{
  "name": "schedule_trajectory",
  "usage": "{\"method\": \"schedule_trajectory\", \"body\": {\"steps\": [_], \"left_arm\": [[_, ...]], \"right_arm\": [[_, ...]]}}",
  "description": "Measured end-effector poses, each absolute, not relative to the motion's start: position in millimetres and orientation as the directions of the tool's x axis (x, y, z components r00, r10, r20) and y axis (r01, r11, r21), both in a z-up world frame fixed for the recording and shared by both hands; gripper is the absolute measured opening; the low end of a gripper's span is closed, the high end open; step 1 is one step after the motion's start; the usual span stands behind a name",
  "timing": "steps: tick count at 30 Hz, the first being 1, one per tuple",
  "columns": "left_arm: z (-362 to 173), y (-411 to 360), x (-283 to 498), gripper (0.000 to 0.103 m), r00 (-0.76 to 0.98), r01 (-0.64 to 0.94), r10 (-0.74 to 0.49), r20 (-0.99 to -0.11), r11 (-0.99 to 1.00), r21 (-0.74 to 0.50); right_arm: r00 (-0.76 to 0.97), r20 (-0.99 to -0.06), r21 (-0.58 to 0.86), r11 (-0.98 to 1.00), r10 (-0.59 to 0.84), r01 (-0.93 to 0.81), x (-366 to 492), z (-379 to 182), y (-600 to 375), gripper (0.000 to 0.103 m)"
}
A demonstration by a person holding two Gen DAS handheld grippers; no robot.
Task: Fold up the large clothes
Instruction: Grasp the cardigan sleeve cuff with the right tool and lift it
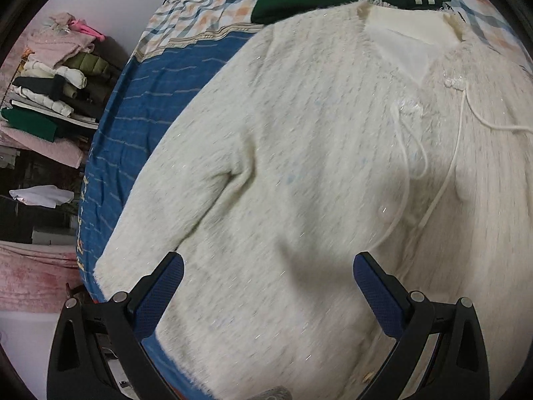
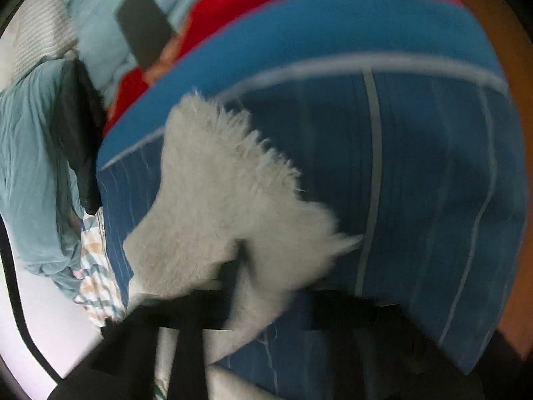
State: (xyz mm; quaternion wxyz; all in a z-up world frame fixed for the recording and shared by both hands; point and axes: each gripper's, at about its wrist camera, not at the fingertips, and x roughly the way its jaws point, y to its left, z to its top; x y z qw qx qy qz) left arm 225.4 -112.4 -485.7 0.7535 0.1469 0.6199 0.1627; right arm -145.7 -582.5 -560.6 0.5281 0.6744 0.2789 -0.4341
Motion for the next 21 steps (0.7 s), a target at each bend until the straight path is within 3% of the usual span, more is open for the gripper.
{"method": "schedule_trajectory", "body": {"steps": [3,6,9,11,14,18,19,20,21], "left_arm": [[-495,-123,231,0.103,0.191,-0.06,0.428,-0.884,0.904,0.424],[-513,-129,234,0.103,0.183,-0.04,0.423,-0.888,0.905,0.423],[-535,-132,235,0.103,0.181,-0.007,0.437,-0.881,0.896,0.443],[-551,-130,235,0.103,0.17,0.014,0.428,-0.888,0.9,0.437],[-563,-126,236,0.103,0.188,0.017,0.391,-0.901,0.916,0.401],[-564,-118,239,0.103,0.234,-0.011,0.33,-0.915,0.941,0.337],[-565,-114,241,0.103,0.228,-0.02,0.305,-0.925,0.951,0.309],[-565,-110,242,0.103,0.219,-0.03,0.281,-0.934,0.959,0.281],[-565,-107,242,0.103,0.213,-0.036,0.259,-0.942,0.966,0.257]], "right_arm": [[0.39,-0.904,0.421,-0.217,-0.174,0.881,-143,-528,-579,0.01],[0.388,-0.916,0.4,-0.182,-0.103,0.898,-137,-541,-577,0.014],[0.508,-0.861,0.499,-0.242,-0.029,0.832,-144,-576,-575,0.033],[0.569,-0.822,0.559,-0.251,-0.042,0.79,-140,-584,-576,0.054],[0.625,-0.777,0.621,-0.261,-0.079,0.739,-129,-591,-577,0.069],[0.618,-0.775,0.63,-0.238,-0.132,0.739,-110,-591,-585,0.065],[0.612,-0.777,0.628,-0.227,-0.145,0.744,-106,-587,-586,0.042],[0.589,-0.795,0.607,-0.207,-0.148,0.767,-101,-584,-588,0.012],[0.584,-0.798,0.602,-0.196,-0.146,0.774,-103,-582,-591,0.012]]}}
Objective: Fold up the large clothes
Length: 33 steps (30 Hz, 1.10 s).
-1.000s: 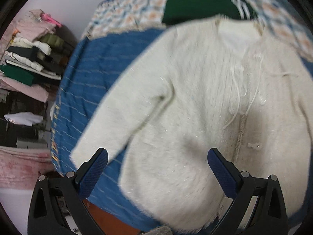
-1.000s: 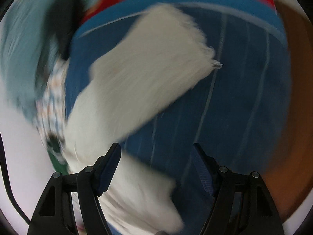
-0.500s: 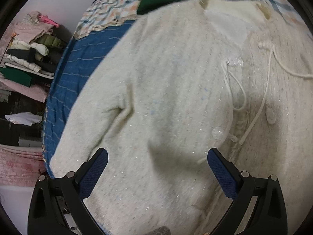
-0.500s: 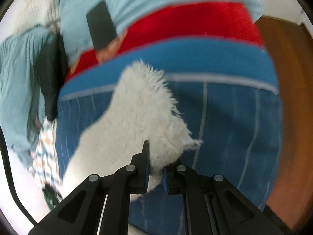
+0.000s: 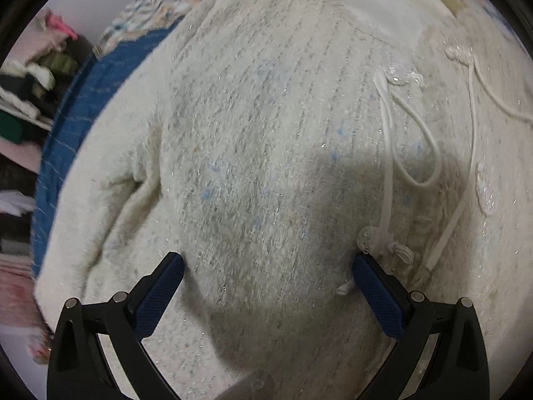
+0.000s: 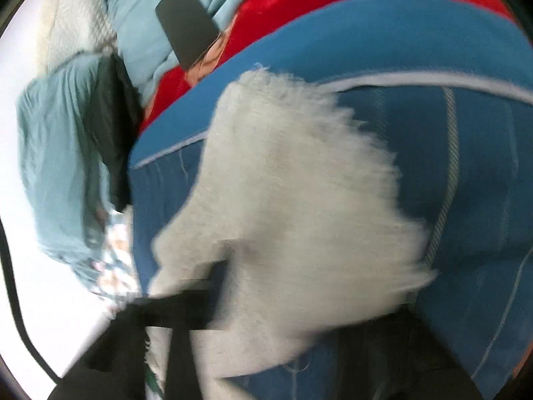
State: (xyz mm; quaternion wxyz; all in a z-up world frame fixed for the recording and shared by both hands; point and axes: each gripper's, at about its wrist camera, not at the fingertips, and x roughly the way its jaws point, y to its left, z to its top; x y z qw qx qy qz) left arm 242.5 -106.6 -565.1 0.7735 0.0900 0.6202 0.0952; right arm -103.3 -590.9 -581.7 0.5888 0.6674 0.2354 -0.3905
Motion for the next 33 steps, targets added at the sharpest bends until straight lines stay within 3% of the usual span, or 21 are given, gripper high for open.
{"method": "schedule_trajectory", "body": {"steps": [4,11,18,24,27,30,33], "left_arm": [[-562,-96,246,0.103,0.199,-0.029,0.19,-0.961,0.982,0.188],[-541,-63,246,0.103,0.197,-0.07,0.16,-0.967,0.986,0.148],[-498,27,229,0.103,0.237,-0.209,0.201,-0.95,0.966,0.153],[-495,130,182,0.103,0.167,-0.39,0.266,-0.949,0.902,0.184],[-505,172,155,0.103,0.106,-0.48,0.268,-0.957,0.857,0.187],[-516,213,132,0.103,0.054,-0.565,0.257,-0.965,0.805,0.182],[-522,239,105,0.103,0.056,-0.659,0.182,-0.982,0.745,0.101]], "right_arm": [[0.579,-0.794,0.601,-0.099,-0.186,0.793,-94,-539,-595,0.009],[0.676,-0.696,0.625,0.258,-0.242,0.737,-12,-397,-553,0.008],[0.729,-0.681,0.516,0.659,-0.071,0.547,145,-324,-414,0.008],[0.62,-0.779,0.287,0.932,0.094,0.22,277,-378,-209,0.008],[0.489,-0.864,0.163,0.985,0.12,0.046,306,-447,-104,0.008],[0.342,-0.938,0.023,0.995,0.053,-0.093,307,-520,-34,0.009],[0.228,-0.974,-0.032,0.99,0.001,-0.138,301,-558,-6,0.024]]}}
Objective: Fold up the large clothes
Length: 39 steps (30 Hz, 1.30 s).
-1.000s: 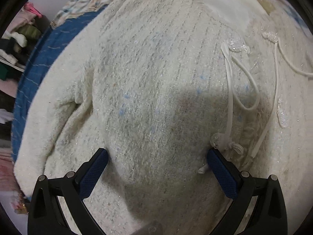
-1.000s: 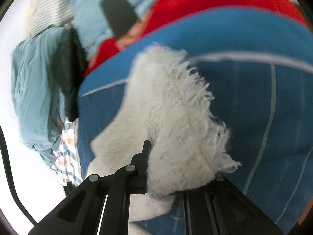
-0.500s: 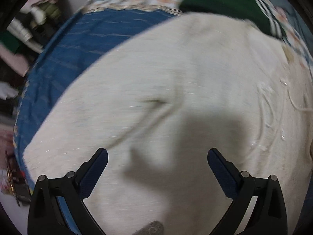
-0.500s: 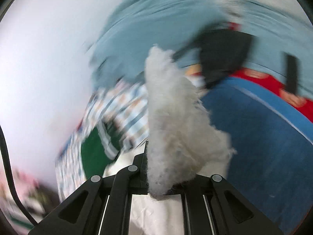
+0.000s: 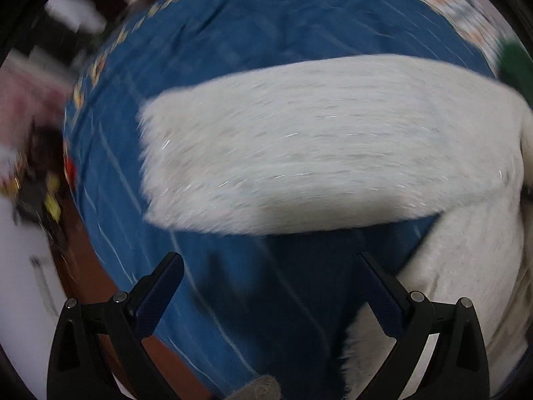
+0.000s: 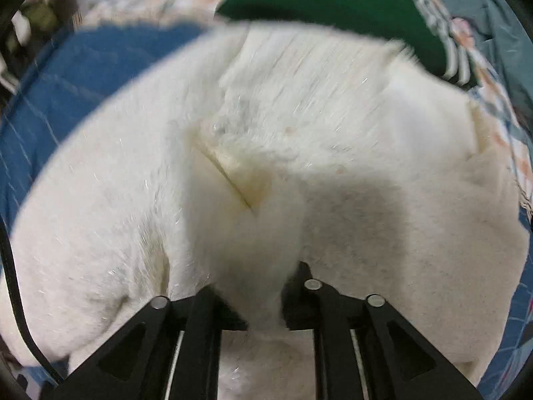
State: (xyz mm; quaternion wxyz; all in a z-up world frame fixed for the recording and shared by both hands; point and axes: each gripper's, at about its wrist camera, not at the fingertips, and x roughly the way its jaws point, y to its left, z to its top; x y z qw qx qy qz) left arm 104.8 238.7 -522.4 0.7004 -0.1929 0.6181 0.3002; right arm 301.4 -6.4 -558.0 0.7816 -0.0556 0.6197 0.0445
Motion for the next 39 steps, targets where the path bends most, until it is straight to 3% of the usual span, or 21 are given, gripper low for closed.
{"method": "schedule_trajectory", "body": {"steps": [2,3,5,8,12,13,14,15,16,17,19,23,26,29,33,34,35,37,39], "left_arm": [[-525,256,92,0.103,0.123,-0.72,0.091,-0.988,0.693,-0.026],[-528,267,90,0.103,0.173,-0.746,0.045,-0.984,0.659,-0.101],[-537,282,92,0.103,0.229,-0.77,0.002,-0.973,0.612,-0.18],[-560,303,98,0.103,0.302,-0.811,-0.06,-0.951,0.508,-0.29],[-571,324,113,0.103,0.356,-0.874,-0.011,-0.934,0.35,-0.337],[-569,331,119,0.096,0.361,-0.888,0.021,-0.932,0.315,-0.336],[-567,339,124,0.082,0.351,-0.9,0.05,-0.935,0.293,-0.322],[-565,351,133,0.076,0.335,-0.912,0.08,-0.939,0.276,-0.302],[-561,348,142,0.064,0.324,-0.92,0.101,-0.941,0.268,-0.288],[-557,356,150,0.042,0.317,-0.923,0.123,-0.94,0.269,-0.276],[-549,367,171,0.021,0.332,-0.908,0.145,-0.932,0.317,-0.274],[-519,374,217,0.017,0.361,-0.855,0.225,-0.905,0.468,-0.224],[-493,370,237,0.016,0.394,-0.805,0.28,-0.875,0.565,-0.182],[-467,364,242,0.015,0.426,-0.766,0.309,-0.85,0.624,-0.158],[-431,346,252,0.015,0.465,-0.712,0.376,-0.802,0.697,-0.086],[-417,334,252,0.015,0.48,-0.69,0.408,-0.777,0.723,-0.046],[-408,325,255,0.015,0.497,-0.671,0.425,-0.757,0.741,-0.025],[-386,302,259,0.014,0.532,-0.629,0.455,-0.714,0.777,0.026],[-369,276,265,0.014,0.568,-0.582,0.471,-0.675,0.81,0.076]], "right_arm": [[0.205,-0.972,0.091,0.986,0.118,-0.139,294,-546,-11,0.059],[0.194,-0.962,0.174,0.978,0.194,-0.117,288,-536,-17,0.065],[0.193,-0.935,0.288,0.954,0.299,-0.086,274,-518,-31,0.069],[0.199,-0.916,0.349,0.937,0.348,-0.031,252,-500,-57,0.069],[0.163,-0.923,0.362,0.93,0.349,0.059,239,-500,-89,0.069],[0.154,-0.925,0.36,0.93,0.347,0.071,246,-501,-103,0.069],[0.145,-0.93,0.352,0.932,0.338,0.087,256,-503,-110,0.069],[0.142,-0.932,0.35,0.93,0.334,0.109,254,-507,-110,0.069],[0.142,-0.929,0.359,0.925,0.341,0.126,267,-506,-121,0.069],[0.146,-0.925,0.37,0.917,0.35,0.148,269,-508,-123,0.068],[0.17,-0.919,0.384,0.906,0.356,0.181,272,-505,-132,0.065],[0.208,-0.892,0.443,0.866,0.401,0.231,295,-512,-122,0.039],[0.203,-0.886,0.459,0.854,0.418,0.246,315,-528,-103,0.037],[0.089,-0.906,0.422,0.871,0.414,0.251,332,-569,-70,0.038],[0.054,-0.946,0.325,0.927,0.321,0.189,339,-555,-51,0.041],[0.058,-0.953,0.303,0.936,0.297,0.18,336,-547,-52,0.047],[0.066,-0.968,0.249,0.954,0.241,0.168,332,-537,-54,0.063],[0.105,-0.99,0.11,0.983,0.095,0.145,320,-515,-60,0.082],[0.133,-0.991,-0.006,0.991,-0.024,0.133,310,-500,-70,0.084]]}}
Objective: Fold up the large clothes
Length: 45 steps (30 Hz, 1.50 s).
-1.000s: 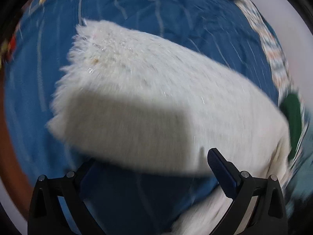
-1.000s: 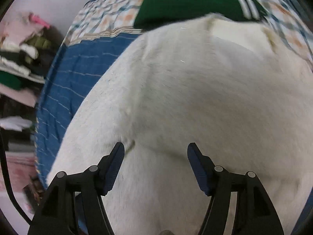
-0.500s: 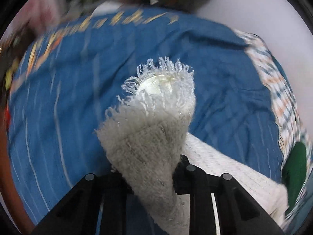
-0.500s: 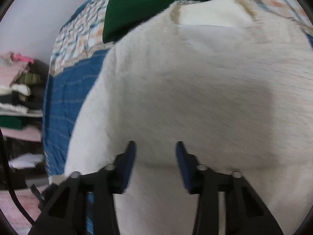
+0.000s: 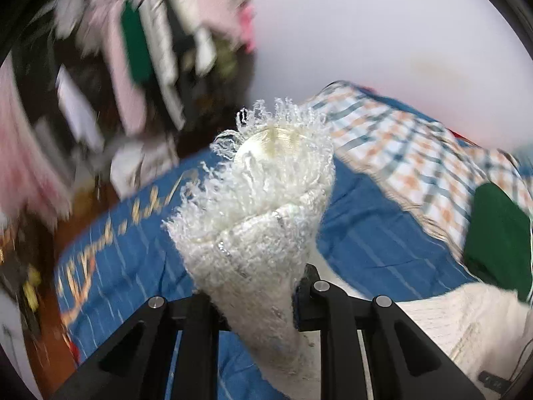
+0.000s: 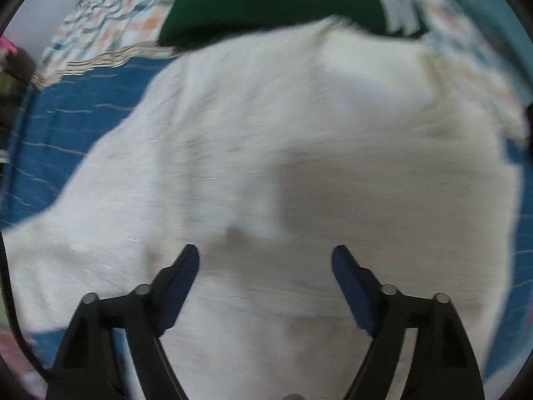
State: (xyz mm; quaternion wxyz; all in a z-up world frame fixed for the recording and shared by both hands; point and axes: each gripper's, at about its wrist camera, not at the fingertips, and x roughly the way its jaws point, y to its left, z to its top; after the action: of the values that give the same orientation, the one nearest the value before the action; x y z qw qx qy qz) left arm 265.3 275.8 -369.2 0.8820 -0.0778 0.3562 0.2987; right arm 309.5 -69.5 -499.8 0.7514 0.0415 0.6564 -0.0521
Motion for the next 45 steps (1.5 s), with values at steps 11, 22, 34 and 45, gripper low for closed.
{"method": "schedule_trajectory", "body": {"steps": [11,22,34,45], "left_arm": [[-334,80,291,0.013,0.7,-0.274,0.306,-0.645,0.949,0.154],[-396,-182,313,0.014,0.613,0.134,0.013,-0.79,0.984,0.12],[-472,-271,291,0.101,0.426,0.294,-0.041,-0.904,0.951,0.095],[-423,-126,244,0.101,0.368,-0.088,0.09,-0.925,0.994,0.061]], "right_arm": [[0.142,-0.99,0.028,0.97,-0.006,0.24,278,-493,-180,0.084],[0.12,-0.993,0.071,0.871,0.014,0.485,212,-503,-395,0.084],[0.107,-0.987,0.162,0.791,0.122,0.59,133,-530,-523,0.084],[0.131,-0.91,0.407,0.783,0.394,0.47,118,-508,-524,0.084]]}}
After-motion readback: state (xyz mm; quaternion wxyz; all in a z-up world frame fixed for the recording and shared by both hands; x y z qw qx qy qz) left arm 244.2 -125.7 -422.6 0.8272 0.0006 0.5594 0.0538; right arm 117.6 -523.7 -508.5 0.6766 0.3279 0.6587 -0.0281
